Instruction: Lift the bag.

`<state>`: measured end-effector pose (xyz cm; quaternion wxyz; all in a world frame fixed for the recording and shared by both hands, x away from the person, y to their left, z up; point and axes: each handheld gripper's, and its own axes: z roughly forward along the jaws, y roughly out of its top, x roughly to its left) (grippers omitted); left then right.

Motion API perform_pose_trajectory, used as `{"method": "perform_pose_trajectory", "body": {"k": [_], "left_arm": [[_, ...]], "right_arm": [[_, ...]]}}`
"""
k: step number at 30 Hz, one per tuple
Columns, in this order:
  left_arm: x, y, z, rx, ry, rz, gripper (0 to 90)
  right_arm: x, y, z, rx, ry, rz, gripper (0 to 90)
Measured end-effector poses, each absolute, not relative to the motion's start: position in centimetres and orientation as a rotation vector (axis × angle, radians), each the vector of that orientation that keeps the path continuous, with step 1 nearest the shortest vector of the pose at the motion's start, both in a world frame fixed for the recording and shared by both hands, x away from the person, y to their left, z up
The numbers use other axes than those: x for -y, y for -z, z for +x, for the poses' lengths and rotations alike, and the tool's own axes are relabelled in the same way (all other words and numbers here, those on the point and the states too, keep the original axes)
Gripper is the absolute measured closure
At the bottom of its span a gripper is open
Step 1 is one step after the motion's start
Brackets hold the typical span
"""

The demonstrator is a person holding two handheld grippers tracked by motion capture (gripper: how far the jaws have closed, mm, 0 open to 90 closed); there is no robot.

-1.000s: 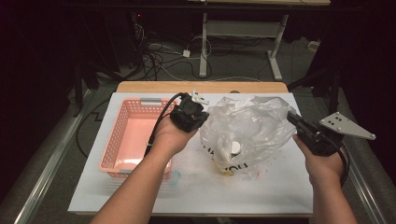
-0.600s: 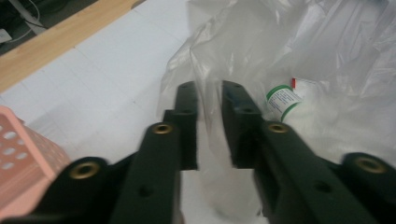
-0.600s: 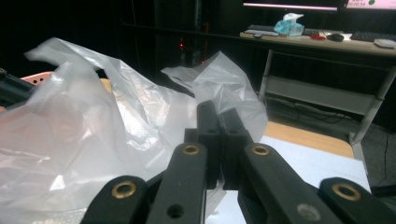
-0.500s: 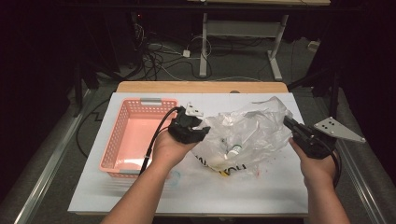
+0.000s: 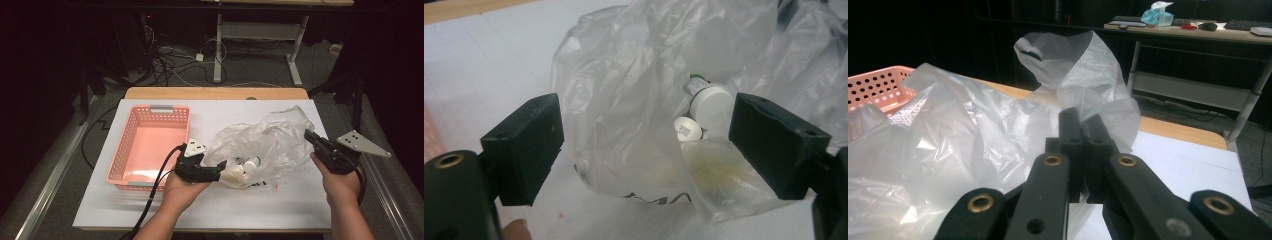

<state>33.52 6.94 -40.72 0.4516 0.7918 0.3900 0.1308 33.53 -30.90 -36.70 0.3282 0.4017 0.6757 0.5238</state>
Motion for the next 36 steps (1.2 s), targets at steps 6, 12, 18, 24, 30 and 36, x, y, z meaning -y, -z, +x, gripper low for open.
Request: {"method": "perform_pose_trajectory", "body": {"k": [6, 12, 18, 24, 30, 36], "left_arm": [[-4.7, 41.3, 34.2, -0.959, -0.309, 1.964, 47.4], [-4.0, 40.3, 34.4, -0.943, -0.393, 1.926, 87.0], [-4.7, 36.8, 33.5, -0.869, -0.519, 1.785, 87.4], [-4.6, 35.8, 33.9, -0.854, -0.548, 1.689, 87.4], [-4.7, 36.8, 34.4, -0.875, -0.532, 1.675, 87.3], [-5.3, 34.1, 34.9, -0.851, -0.582, 1.632, 87.4]], "right_arm": [[30.7, 37.2, 33.4, -1.774, -1.376, 1.052, 90.0], [30.8, 36.9, 33.3, -1.765, -1.392, 1.039, 90.0], [30.5, 34.6, 33.5, -1.715, -1.415, 0.993, 90.0], [30.3, 32.7, 34.3, -1.628, -1.421, 0.981, 90.0], [30.8, 33.6, 35.1, -1.638, -1.397, 1.015, 90.0], [31.7, 30.6, 35.2, -1.582, -1.398, 0.968, 90.0]]}}
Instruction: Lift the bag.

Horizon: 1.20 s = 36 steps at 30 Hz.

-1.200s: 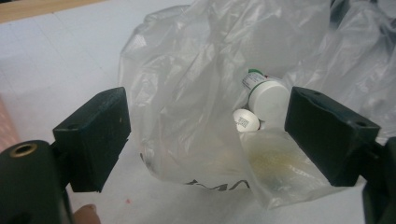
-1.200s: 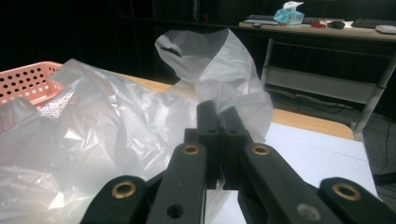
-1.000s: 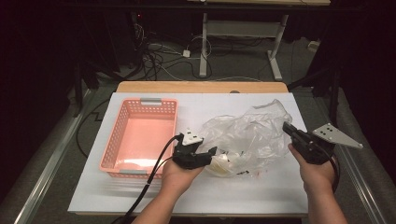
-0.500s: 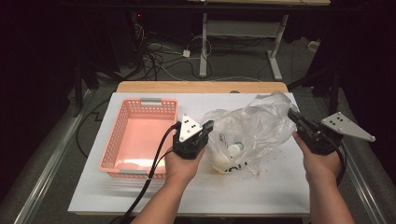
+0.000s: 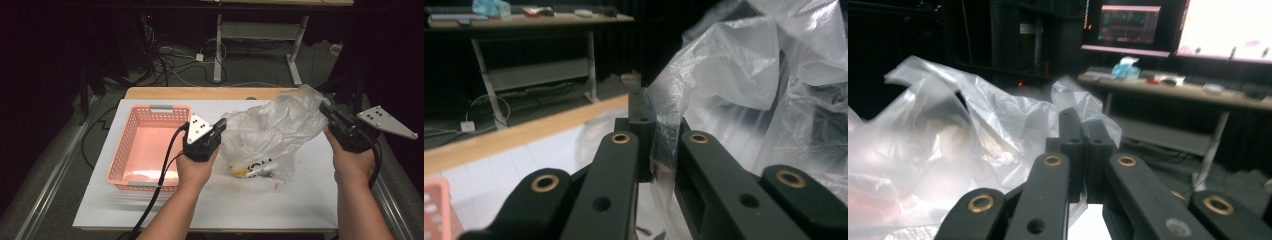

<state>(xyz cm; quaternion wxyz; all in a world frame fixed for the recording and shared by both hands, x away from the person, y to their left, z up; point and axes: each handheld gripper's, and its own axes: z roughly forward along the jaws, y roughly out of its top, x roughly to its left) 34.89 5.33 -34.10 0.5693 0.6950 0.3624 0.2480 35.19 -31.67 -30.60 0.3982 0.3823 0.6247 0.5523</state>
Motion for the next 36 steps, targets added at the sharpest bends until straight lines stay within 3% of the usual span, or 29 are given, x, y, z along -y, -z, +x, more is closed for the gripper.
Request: {"method": "perform_pose_trajectory", "body": {"k": [5, 10, 13, 18, 20, 21, 31, 36], "left_arm": [[-4.9, 32.8, 35.1, -0.830, -0.608, 1.634, 87.3], [-4.7, 34.4, 35.7, -0.862, -0.588, 1.685, 86.8], [-4.8, 35.2, 35.8, -0.866, -0.571, 1.709, 79.4], [-5.0, 35.2, 35.8, -0.855, -0.563, 1.716, 74.9], [-4.8, 34.6, 36.2, -0.853, -0.578, 1.745, 85.9], [-4.6, 33.9, 36.3, -0.847, -0.601, 1.759, 87.3], [-5.4, 28.9, 36.9, -0.808, -0.694, 1.645, 87.7], [-4.6, 30.3, 37.1, -0.811, -0.673, 1.696, 87.5]], "right_arm": [[31.7, 29.3, 35.5, -1.567, -1.393, 0.950, 90.0], [31.7, 30.9, 36.0, -1.594, -1.376, 0.992, 90.0], [31.8, 31.8, 36.1, -1.620, -1.358, 1.009, 89.2], [32.4, 32.3, 36.1, -1.632, -1.353, 1.026, 87.7], [32.5, 31.9, 36.2, -1.631, -1.360, 1.021, 90.0], [32.4, 31.5, 36.3, -1.638, -1.354, 1.016, 90.0], [32.2, 25.1, 36.1, -1.515, -1.377, 0.910, 90.0], [32.5, 24.7, 36.3, -1.514, -1.373, 0.926, 90.0]]}}
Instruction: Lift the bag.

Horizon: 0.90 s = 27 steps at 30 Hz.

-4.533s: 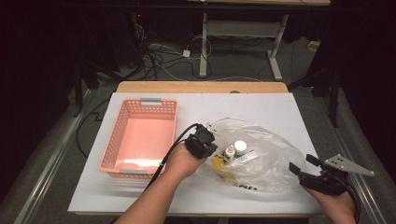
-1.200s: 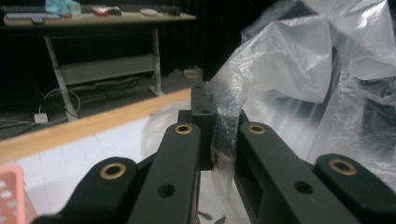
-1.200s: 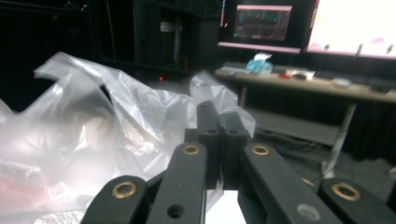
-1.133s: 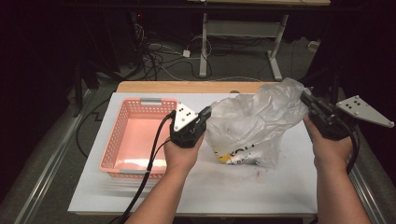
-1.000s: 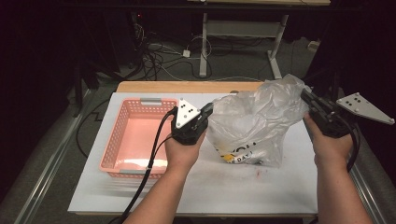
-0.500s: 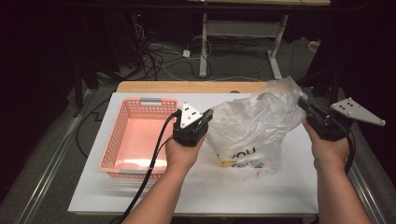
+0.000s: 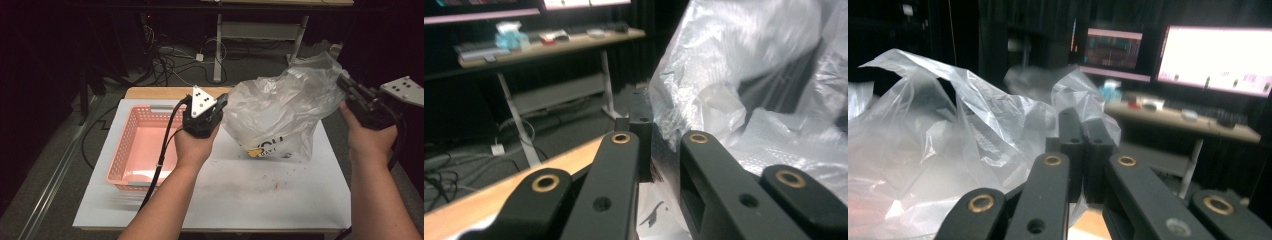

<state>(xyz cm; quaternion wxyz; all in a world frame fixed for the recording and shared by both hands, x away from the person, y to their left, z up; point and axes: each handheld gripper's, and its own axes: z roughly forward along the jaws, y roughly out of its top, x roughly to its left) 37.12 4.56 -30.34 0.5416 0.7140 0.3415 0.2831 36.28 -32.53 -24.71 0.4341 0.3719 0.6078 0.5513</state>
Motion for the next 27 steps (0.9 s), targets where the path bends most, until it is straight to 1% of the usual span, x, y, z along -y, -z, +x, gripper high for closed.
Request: {"method": "perform_pose_trajectory", "body": {"k": [3, 4, 6, 7, 8, 10, 12, 15, 18, 19, 20, 21, 22, 23, 27], "left_arm": [[-4.3, 33.2, 37.4, -0.859, -0.642, 1.735, 87.5], [-4.3, 33.8, 37.5, -0.868, -0.627, 1.736, 87.5], [-4.4, 35.0, 37.4, -0.880, -0.605, 1.749, 86.3], [-4.5, 35.4, 37.3, -0.881, -0.577, 1.758, 79.5], [-4.5, 35.6, 37.2, -0.878, -0.564, 1.766, 73.1], [-4.4, 35.9, 36.7, -0.868, -0.568, 1.783, 63.7], [-4.4, 36.2, 36.1, -0.857, -0.551, 1.800, 50.1], [-4.3, 37.1, 35.1, -0.830, -0.510, 1.821, 33.9], [-4.3, 38.3, 33.9, -0.816, -0.443, 1.817, 17.3], [-4.3, 38.7, 33.4, -0.802, -0.437, 1.825, 12.8], [-4.3, 39.2, 32.9, -0.790, -0.438, 1.836, 10.9], [-4.2, 39.7, 32.5, -0.789, -0.431, 1.845, 6.9], [-4.2, 40.1, 32.2, -0.787, -0.411, 1.856, 2.3], [-4.2, 40.6, 31.9, -0.781, -0.401, 1.873, 0.0], [-4.7, 41.8, 31.1, -0.773, -0.386, 1.879, 0.0]], "right_arm": [[32.7, 27.7, 36.9, -1.570, -1.330, 0.978, 90.0], [32.9, 29.2, 37.1, -1.586, -1.326, 1.015, 90.0], [33.1, 30.9, 37.3, -1.607, -1.309, 1.047, 90.0], [33.3, 31.8, 37.3, -1.621, -1.306, 1.060, 88.7], [33.5, 32.6, 37.2, -1.635, -1.312, 1.072, 83.3], [33.8, 33.3, 37.0, -1.659, -1.333, 1.081, 71.6], [33.9, 33.9, 36.4, -1.663, -1.352, 1.084, 56.0], [34.1, 34.9, 35.3, -1.679, -1.375, 1.104, 31.6], [34.0, 36.4, 34.0, -1.733, -1.393, 1.100, 10.5], [33.8, 37.0, 33.5, -1.751, -1.396, 1.102, 5.5], [33.8, 37.7, 32.9, -1.760, -1.394, 1.097, 2.2], [33.7, 38.3, 32.4, -1.765, -1.392, 1.099, 0.0], [33.6, 39.0, 31.8, -1.774, -1.398, 1.104, 0.0], [33.6, 39.6, 31.3, -1.785, -1.405, 1.104, 0.0], [33.2, 41.7, 29.5, -1.817, -1.414, 1.094, 0.0]]}}
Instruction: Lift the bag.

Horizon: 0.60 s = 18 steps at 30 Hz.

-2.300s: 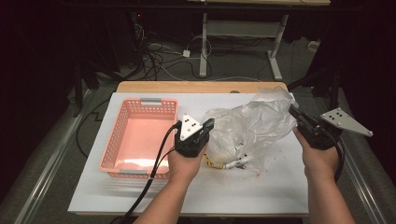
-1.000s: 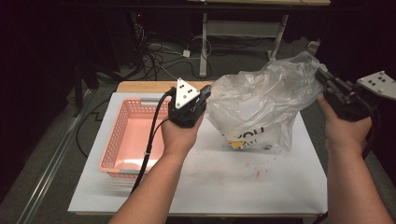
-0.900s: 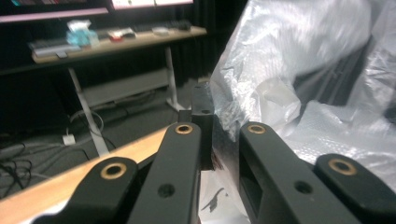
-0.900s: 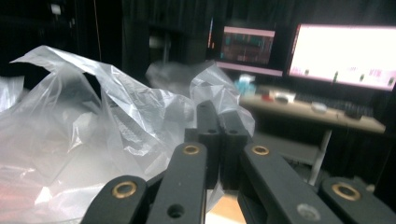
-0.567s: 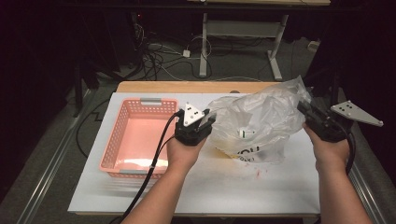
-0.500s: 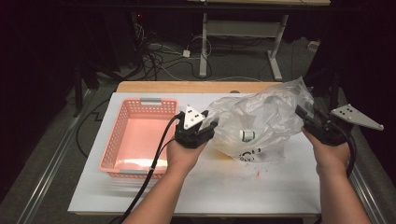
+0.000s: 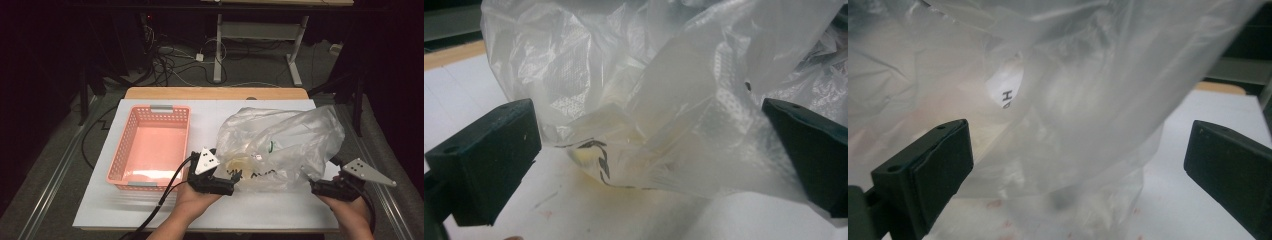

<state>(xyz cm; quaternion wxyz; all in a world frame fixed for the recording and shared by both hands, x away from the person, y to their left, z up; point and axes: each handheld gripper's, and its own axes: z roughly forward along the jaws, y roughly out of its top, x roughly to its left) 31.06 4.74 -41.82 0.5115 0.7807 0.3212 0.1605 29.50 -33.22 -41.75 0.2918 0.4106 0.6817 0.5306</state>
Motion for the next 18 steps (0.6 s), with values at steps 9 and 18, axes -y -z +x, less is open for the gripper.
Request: {"method": "perform_pose_trajectory", "body": {"k": [9, 18], "left_arm": [[-6.1, 41.6, 29.3, -0.729, -0.399, 1.849, 0.0], [-8.2, 41.1, 27.1, -0.708, -0.450, 1.820, 0.0]], "right_arm": [[34.0, 42.8, 27.1, -1.813, -1.389, 1.086, 0.0], [36.1, 42.7, 24.2, -1.760, -1.360, 1.129, 0.0]]}}
